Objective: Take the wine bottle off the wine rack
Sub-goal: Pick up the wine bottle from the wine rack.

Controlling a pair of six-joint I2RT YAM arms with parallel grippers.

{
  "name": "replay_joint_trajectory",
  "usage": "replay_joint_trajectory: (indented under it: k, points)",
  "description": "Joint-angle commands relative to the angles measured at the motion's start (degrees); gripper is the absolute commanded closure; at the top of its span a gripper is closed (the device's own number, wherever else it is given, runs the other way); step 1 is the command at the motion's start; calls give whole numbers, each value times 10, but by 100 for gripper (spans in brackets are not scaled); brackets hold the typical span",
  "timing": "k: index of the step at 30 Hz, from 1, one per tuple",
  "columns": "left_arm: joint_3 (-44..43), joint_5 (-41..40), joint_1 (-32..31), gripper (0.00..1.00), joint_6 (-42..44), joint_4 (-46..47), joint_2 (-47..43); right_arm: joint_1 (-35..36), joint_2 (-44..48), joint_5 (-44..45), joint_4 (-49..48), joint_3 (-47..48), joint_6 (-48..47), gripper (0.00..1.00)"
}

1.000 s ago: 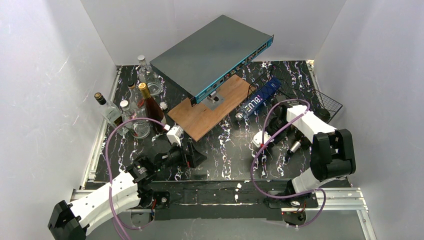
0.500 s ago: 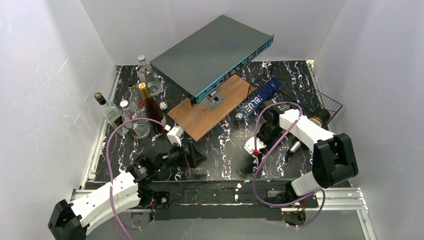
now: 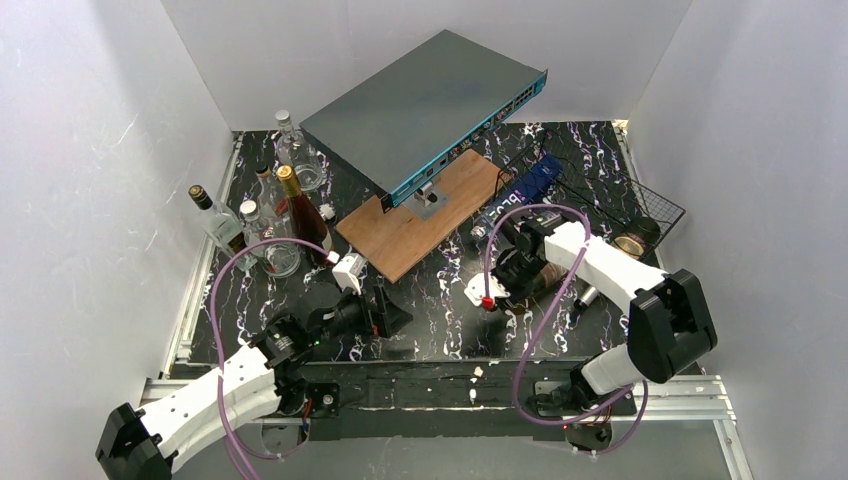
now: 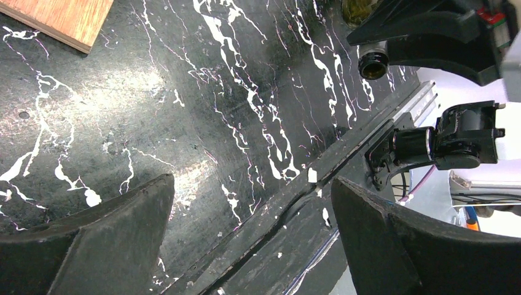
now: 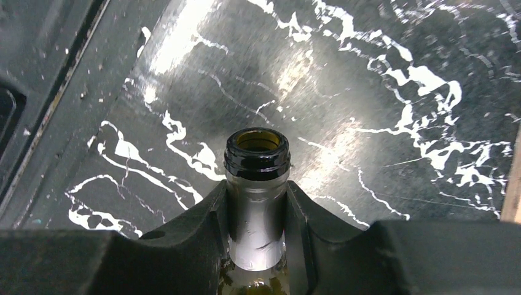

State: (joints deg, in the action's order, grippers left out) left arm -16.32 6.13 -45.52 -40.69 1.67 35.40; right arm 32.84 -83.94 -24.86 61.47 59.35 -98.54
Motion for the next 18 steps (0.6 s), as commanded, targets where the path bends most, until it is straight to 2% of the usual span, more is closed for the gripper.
replay_joint_trajectory:
  k: [1,18]
  points:
    - [4,-5,-2,2,4,0,-5,19,23,-85,-11,37,32,99]
    - [0,0,-2,2,10,-1,-14,28,30,-163,6,64,56,99]
